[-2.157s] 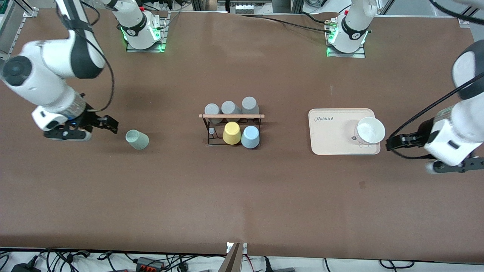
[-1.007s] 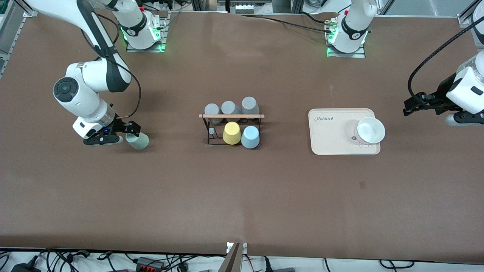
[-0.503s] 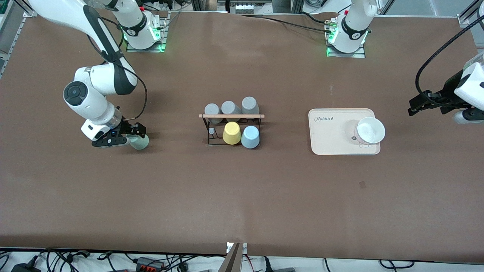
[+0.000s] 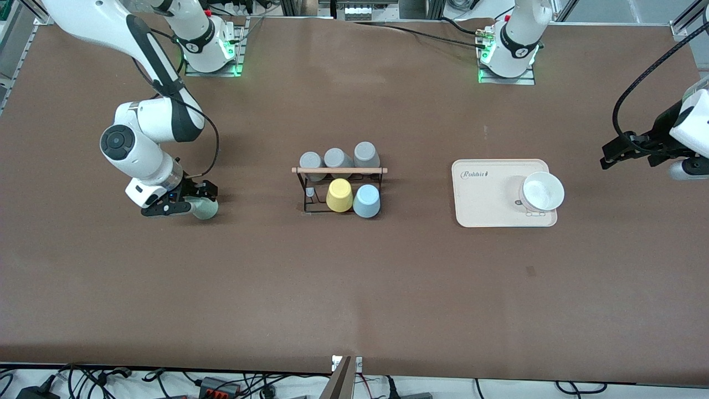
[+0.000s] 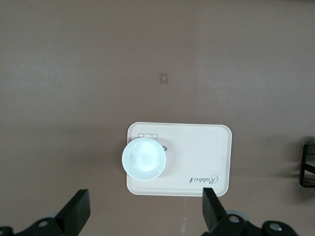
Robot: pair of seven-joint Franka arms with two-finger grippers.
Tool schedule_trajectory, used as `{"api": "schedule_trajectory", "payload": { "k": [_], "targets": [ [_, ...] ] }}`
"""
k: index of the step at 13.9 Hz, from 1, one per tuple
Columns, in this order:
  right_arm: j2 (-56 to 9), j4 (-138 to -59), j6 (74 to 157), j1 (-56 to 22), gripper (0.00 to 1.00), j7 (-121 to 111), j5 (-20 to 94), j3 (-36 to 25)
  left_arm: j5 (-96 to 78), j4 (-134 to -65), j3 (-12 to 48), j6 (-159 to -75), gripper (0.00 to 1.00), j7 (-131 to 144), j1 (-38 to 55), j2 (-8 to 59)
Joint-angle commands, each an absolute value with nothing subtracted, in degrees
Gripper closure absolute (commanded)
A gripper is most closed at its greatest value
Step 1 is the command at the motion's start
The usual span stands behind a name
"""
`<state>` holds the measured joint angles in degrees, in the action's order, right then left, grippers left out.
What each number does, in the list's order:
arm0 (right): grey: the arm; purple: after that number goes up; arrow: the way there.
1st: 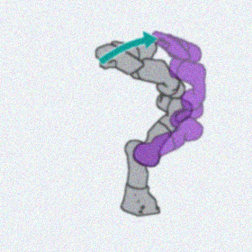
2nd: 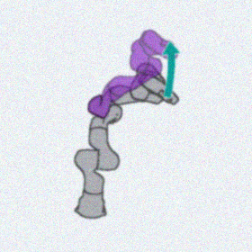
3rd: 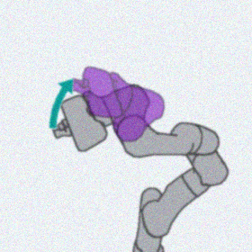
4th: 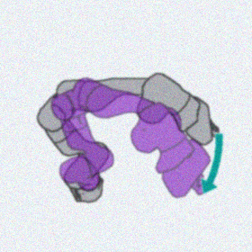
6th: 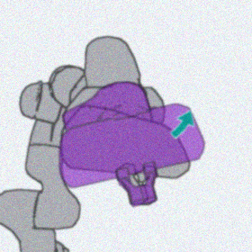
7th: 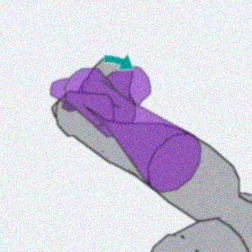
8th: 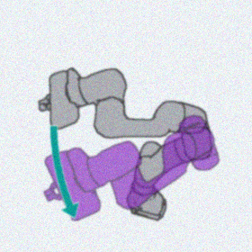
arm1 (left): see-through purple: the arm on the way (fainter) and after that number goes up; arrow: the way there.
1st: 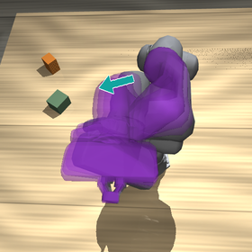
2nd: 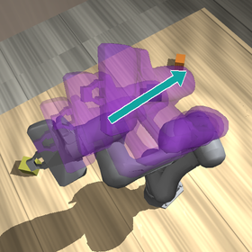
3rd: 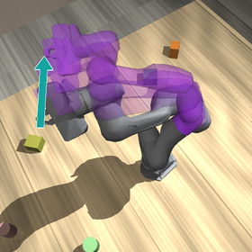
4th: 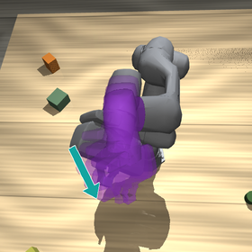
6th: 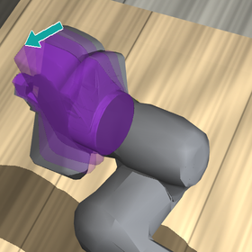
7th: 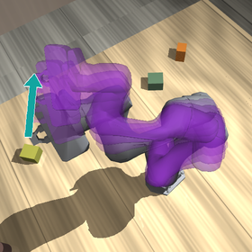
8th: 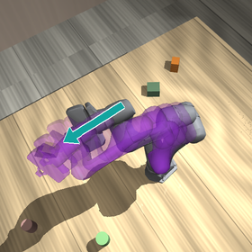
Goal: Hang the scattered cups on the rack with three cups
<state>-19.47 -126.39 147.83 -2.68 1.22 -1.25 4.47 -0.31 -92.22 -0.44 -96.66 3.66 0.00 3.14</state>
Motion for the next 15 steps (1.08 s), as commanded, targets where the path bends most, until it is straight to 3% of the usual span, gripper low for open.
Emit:
{"api": "schedule_trajectory", "payload": {
  "k": [1,2,6,8,10,15],
  "targets": [
    [-19.5,-127.0,148.7,-3.3,0.0,0.1,-0.8,4.3,0.4,-91.9,0.3,-94.4,0.0,2.5,-0.4,2.4],
    [-19.5,-127.0,148.6,-3.3,0.03,0.1,-0.8,4.3,0.4,-91.9,0.3,-94.7,0.0,2.5,-0.4,2.3],
    [-19.4,-127.0,148.1,-3.1,0.68,0.3,-0.8,4.3,0.4,-92.5,-0.2,-97.6,0.0,2.6,-0.4,2.4],
    [-19.1,-126.7,147.4,-3.1,0.85,0.9,-0.8,4.3,0.4,-92.7,-0.2,-97.6,0.0,2.9,-0.4,2.3],
    [-16.9,-125.7,146.1,-3.1,0.88,0.5,-0.8,4.3,0.4,-92.7,-0.2,-97.6,0.0,2.9,-0.4,2.3],
    [-12.0,-111.1,124.6,-4.6,0.88,8.9,-0.6,6.2,0.4,-92.8,0.3,-97.3,0.0,2.9,-0.4,2.1]
  ]
}}
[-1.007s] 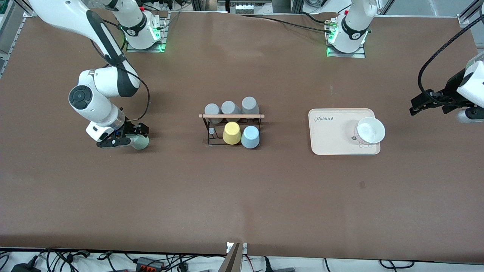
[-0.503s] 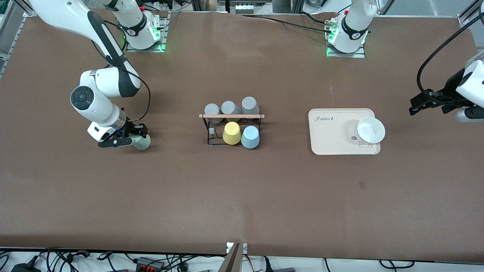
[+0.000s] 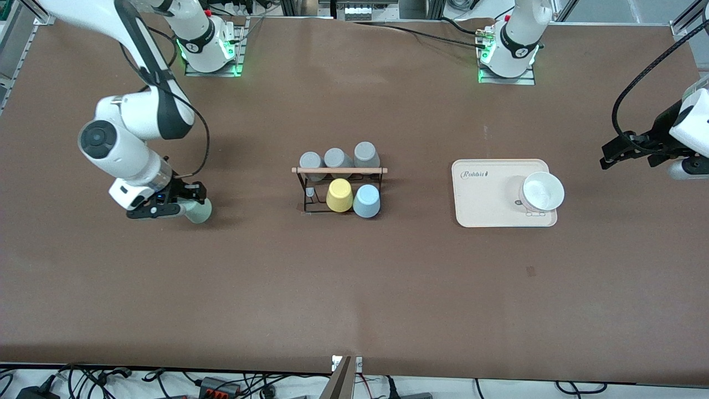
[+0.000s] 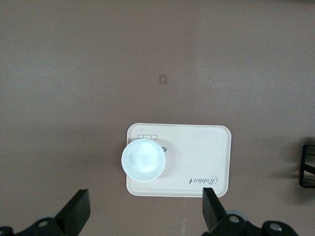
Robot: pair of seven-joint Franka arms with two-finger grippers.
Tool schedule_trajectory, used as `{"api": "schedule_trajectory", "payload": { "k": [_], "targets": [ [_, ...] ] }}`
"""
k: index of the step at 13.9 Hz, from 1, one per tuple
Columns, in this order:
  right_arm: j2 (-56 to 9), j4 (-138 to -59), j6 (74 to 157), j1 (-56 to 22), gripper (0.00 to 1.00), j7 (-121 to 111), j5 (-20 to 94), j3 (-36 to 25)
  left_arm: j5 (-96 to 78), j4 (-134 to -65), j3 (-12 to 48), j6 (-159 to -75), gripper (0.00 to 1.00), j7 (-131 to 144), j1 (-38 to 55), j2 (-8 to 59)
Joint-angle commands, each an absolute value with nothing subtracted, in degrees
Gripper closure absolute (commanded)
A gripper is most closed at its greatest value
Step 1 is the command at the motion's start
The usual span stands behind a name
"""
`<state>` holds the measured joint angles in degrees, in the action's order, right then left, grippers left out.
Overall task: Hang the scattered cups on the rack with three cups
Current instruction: 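Carry the pale green cup with the right gripper to the rack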
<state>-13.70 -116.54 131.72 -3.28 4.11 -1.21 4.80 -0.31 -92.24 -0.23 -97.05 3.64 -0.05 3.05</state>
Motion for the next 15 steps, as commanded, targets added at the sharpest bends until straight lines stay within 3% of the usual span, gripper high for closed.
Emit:
{"api": "schedule_trajectory", "payload": {
  "k": [1,8,15],
  "targets": [
    [-12.0,-107.9,121.3,-5.3,0.88,13.1,-0.6,7.9,0.4,-92.8,0.3,-97.4,0.0,2.9,-0.4,2.1],
    [-19.9,-91.8,118.9,-17.8,0.88,41.9,0.5,10.5,0.4,-92.7,-0.1,-97.6,0.0,2.9,-0.4,2.2],
    [-24.4,-90.3,120.1,-22.6,0.88,46.5,1.3,10.5,0.4,-92.7,-0.3,-97.6,0.0,2.9,-0.4,2.3]
  ]
}}
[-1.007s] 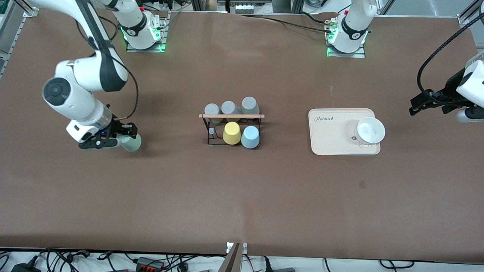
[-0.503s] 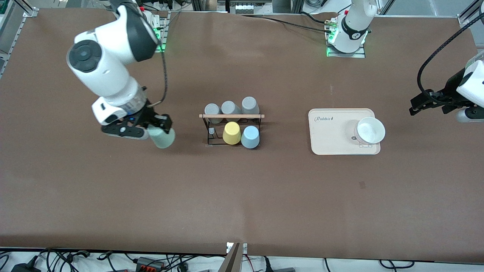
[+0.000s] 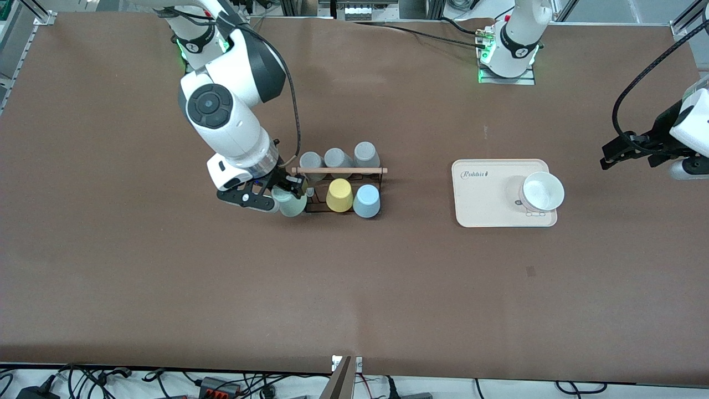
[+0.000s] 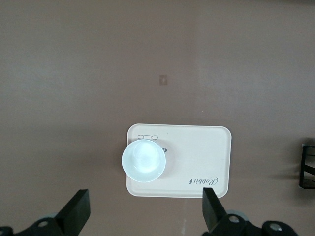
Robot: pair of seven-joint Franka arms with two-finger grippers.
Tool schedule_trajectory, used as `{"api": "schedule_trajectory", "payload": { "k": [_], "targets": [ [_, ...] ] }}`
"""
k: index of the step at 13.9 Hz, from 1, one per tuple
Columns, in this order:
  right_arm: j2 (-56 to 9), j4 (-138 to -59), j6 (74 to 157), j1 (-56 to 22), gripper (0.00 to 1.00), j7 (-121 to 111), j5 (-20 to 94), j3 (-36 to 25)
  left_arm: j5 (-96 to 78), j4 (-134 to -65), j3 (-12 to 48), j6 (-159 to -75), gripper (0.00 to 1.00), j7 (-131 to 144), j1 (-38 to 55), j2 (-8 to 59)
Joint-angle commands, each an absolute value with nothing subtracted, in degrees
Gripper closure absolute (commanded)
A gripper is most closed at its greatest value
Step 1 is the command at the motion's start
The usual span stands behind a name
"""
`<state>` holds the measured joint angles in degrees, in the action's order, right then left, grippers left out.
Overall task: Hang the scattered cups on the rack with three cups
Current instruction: 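Carry the pale green cup with the right gripper to the rack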
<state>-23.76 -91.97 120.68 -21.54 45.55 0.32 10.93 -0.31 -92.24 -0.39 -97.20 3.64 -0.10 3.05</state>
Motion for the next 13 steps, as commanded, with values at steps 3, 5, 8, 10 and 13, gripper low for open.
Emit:
{"api": "schedule_trajectory", "payload": {
  "k": [3,5,8,10,13],
  "targets": [
    [-25.0,-90.3,120.2,-24.3,0.88,48.6,0.6,10.5,0.4,-92.7,-0.3,-98.1,0.0,2.9,-0.4,2.3],
    [-25.1,-90.7,120.5,-25.4,0.88,49.1,0.4,10.5,0.4,-92.6,-0.3,-98.1,0.0,2.9,-0.4,2.3],
    [-25.7,-91.5,120.5,-25.6,0.88,49.1,-0.5,10.5,0.4,-92.6,-0.3,-98.1,0.0,2.9,-0.4,2.5],
    [-26.1,-92.0,120.5,-25.8,0.87,49.1,-0.9,10.5,0.4,-92.4,-0.3,-98.1,0.0,2.8,-0.4,2.4],
    [-27.2,-92.8,121.9,-26.0,0.84,49.2,-1.8,10.5,0.4,-92.4,-0.3,-98.1,0.0,2.8,-0.4,2.5]
  ]
}}
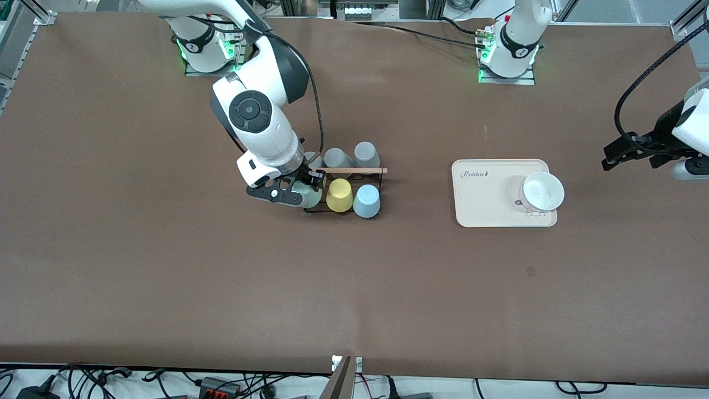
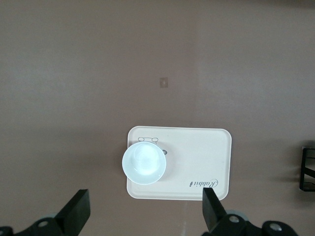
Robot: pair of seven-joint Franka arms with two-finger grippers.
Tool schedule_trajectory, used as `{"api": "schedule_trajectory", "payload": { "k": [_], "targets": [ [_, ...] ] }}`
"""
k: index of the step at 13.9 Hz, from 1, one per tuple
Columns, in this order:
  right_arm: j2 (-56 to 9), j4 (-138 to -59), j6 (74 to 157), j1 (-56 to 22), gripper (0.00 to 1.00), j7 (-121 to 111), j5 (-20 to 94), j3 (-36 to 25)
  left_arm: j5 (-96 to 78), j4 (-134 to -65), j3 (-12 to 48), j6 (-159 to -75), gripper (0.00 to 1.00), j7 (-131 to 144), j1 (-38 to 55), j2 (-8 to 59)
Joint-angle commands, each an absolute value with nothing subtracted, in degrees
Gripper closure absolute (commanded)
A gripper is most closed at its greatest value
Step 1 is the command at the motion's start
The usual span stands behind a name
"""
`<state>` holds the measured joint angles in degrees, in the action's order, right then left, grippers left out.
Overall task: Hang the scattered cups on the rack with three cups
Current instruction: 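Lower the pale green cup beside the yellow cup and open the right gripper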
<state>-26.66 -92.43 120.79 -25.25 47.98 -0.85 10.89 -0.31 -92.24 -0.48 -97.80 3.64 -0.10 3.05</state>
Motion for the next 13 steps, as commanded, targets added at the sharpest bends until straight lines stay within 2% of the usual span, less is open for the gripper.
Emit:
{"api": "schedule_trajectory", "payload": {
  "k": [1,10,12,13],
  "targets": [
    [-27.4,-92.8,122.4,-26.0,0.84,49.3,-1.8,10.5,0.4,-92.4,-0.3,-98.1,0.0,2.8,-0.4,2.5],
    [-29.2,-94.8,123.6,-27.2,0.84,50.4,-4.5,10.5,0.5,-92.4,-0.5,-98.1,0.0,2.8,-0.5,2.6],
    [-29.3,-94.8,123.7,-27.2,0.77,50.4,-4.7,10.5,0.5,-92.5,-0.5,-98.1,0.0,2.8,-0.5,2.6],
    [-29.3,-94.8,123.6,-27.1,0.61,50.4,-4.7,10.5,0.5,-92.4,-0.5,-97.9,0.0,2.6,-0.5,2.5]
  ]
}}
